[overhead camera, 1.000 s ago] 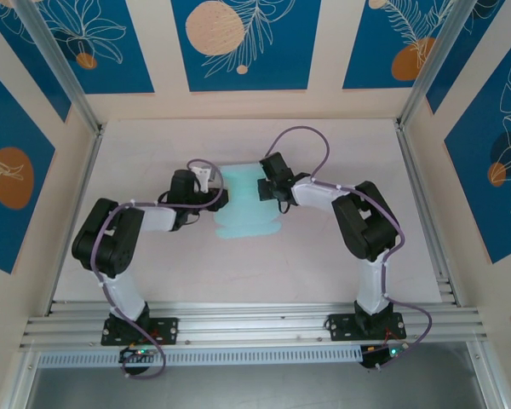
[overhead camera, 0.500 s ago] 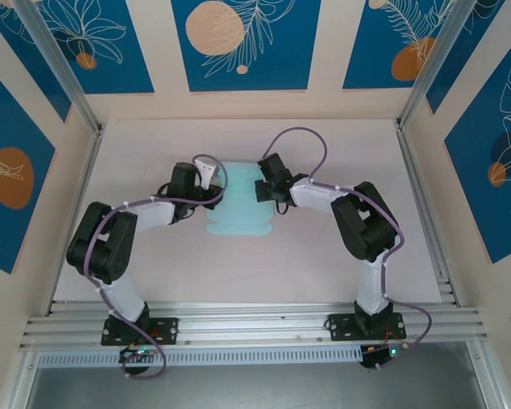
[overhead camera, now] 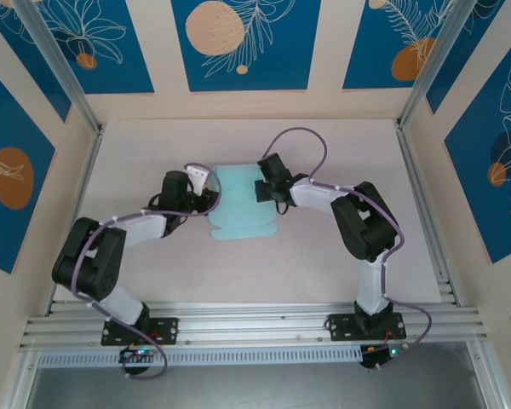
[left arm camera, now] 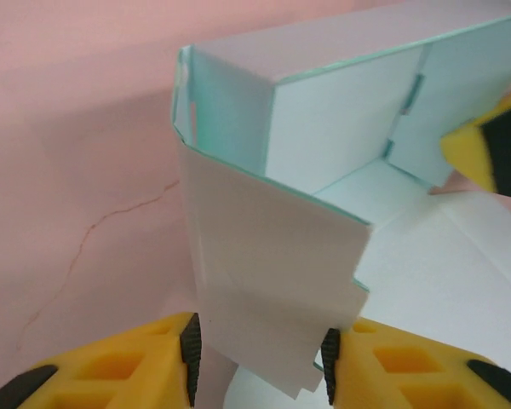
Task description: Fold the paper box
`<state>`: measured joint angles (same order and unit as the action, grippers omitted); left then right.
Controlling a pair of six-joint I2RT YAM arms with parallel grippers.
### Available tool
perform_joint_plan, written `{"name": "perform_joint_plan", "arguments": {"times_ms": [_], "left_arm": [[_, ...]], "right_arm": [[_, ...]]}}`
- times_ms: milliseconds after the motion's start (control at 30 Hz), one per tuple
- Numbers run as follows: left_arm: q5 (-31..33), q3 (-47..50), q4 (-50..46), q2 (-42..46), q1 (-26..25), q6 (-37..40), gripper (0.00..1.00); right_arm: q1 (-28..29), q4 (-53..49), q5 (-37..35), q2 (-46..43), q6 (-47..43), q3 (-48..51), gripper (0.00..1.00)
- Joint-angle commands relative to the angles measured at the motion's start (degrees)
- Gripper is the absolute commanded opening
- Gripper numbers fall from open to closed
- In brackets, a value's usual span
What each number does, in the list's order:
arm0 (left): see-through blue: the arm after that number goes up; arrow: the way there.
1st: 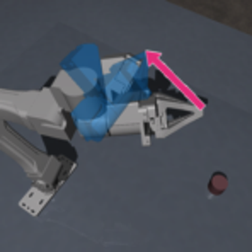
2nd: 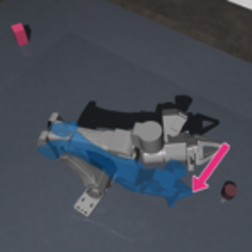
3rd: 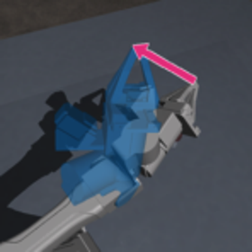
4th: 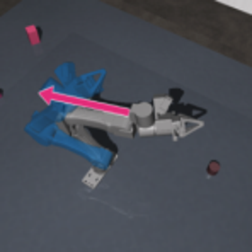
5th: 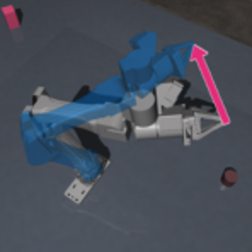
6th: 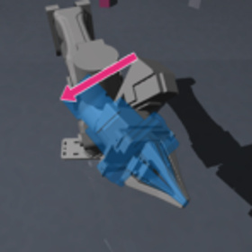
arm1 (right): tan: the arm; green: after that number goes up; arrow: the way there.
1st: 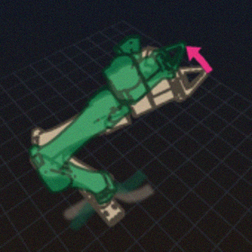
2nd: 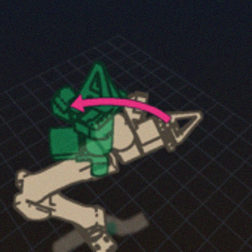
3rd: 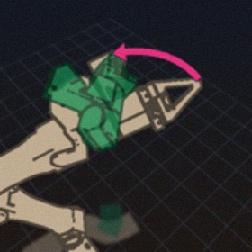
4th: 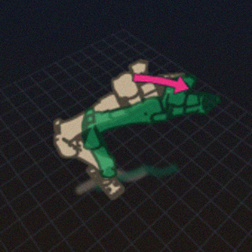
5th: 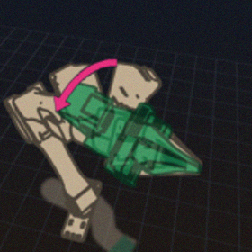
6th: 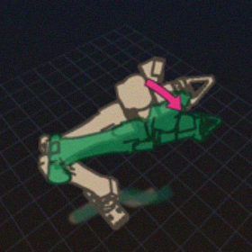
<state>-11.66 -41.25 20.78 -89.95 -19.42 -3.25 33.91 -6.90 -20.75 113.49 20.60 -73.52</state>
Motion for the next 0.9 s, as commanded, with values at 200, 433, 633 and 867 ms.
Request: {"name": "perform_joint_plan", "arguments": {"times_ms": [200,433,633,867], "left_arm": [[-6.0,7.5,5.4,17.4,7.0,-0.7,0.43],[1.7,5.5,1.2,17.9,13.7,-1.6,0.4],[-1.1,0.8,4.0,7.1,15.3,1.2,0.39],[-7.2,-8.7,0.5,-4.0,14.6,3.7,0.35]], "right_arm": [[0.8,-1.9,1.6,1.0,0.1,-0.3,0.08],[0.8,-1.7,1.9,0.9,0.1,-0.4,0.08],[0.9,-2.1,1.9,0.8,-0.3,-0.7,0.08],[1.0,-2.1,1.8,1.1,-0.2,-1.0,0.08]]}}
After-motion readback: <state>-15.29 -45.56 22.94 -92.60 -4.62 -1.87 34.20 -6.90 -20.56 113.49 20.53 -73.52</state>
